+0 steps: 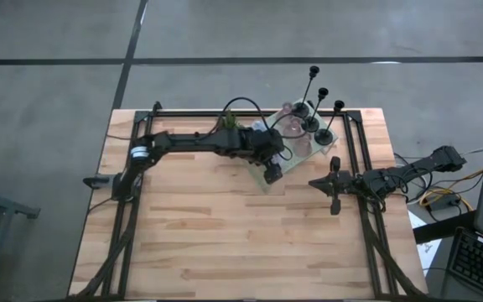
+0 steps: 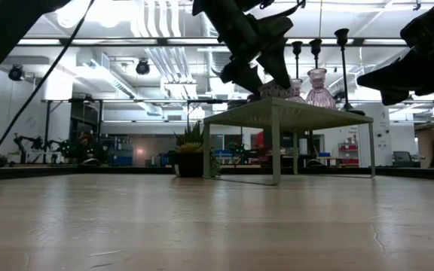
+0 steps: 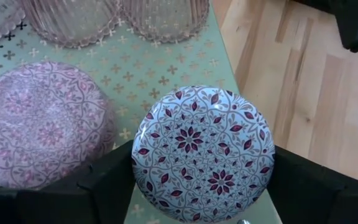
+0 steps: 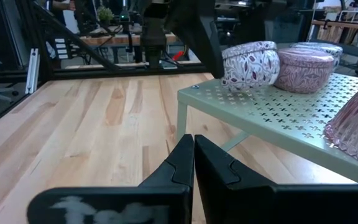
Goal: Pick & Place candle stick holders
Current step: Put the red scented candle on the shelf aligned with the other scented candles
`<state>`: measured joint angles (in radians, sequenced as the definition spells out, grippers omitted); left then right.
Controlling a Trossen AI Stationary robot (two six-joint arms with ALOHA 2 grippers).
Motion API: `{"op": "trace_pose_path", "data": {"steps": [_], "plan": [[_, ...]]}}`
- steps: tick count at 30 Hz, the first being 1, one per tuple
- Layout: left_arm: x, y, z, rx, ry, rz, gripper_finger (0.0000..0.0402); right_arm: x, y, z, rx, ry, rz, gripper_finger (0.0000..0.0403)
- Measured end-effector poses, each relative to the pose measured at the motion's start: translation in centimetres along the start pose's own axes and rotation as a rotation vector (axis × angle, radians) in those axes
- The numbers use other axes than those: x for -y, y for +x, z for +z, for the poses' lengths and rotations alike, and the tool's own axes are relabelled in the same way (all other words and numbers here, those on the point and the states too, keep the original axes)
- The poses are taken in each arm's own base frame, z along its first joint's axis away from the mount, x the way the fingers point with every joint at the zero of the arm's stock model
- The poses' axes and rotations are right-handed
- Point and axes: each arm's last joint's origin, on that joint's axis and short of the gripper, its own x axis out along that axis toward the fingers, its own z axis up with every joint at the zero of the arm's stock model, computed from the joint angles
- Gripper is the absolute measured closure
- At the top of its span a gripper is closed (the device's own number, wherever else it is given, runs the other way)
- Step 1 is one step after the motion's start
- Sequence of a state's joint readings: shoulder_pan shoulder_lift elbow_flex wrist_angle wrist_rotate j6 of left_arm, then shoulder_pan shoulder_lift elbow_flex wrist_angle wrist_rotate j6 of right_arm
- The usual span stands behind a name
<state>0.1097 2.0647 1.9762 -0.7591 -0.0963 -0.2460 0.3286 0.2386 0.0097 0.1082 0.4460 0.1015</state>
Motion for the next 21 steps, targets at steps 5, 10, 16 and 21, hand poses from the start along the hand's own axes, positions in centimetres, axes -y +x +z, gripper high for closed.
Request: {"op": "trace_pose_path", "data": {"steps": [5,10,16,21], "plan": [[0.0,0.7,-0.2,-0.009,-0.011,0.003,0.0077,0.0,0.0,0.0,0.0,-0.002,0.0,0.0394],[0.0,1.2,-0.3,-0.011,-0.015,0.022,0.0073,0.0,0.0,0.0,0.0,-0.004,0.0,0.0394],[0.0,1.1,0.0,0.02,-0.011,0.017,0.0072,0.0,0.0,0.0,0.0,-0.004,0.0,0.0394],[0.0,0.7,0.2,0.032,-0.005,0.014,0.0071,0.0,0.0,0.0,0.0,0.0,0.0,0.0394]]}}
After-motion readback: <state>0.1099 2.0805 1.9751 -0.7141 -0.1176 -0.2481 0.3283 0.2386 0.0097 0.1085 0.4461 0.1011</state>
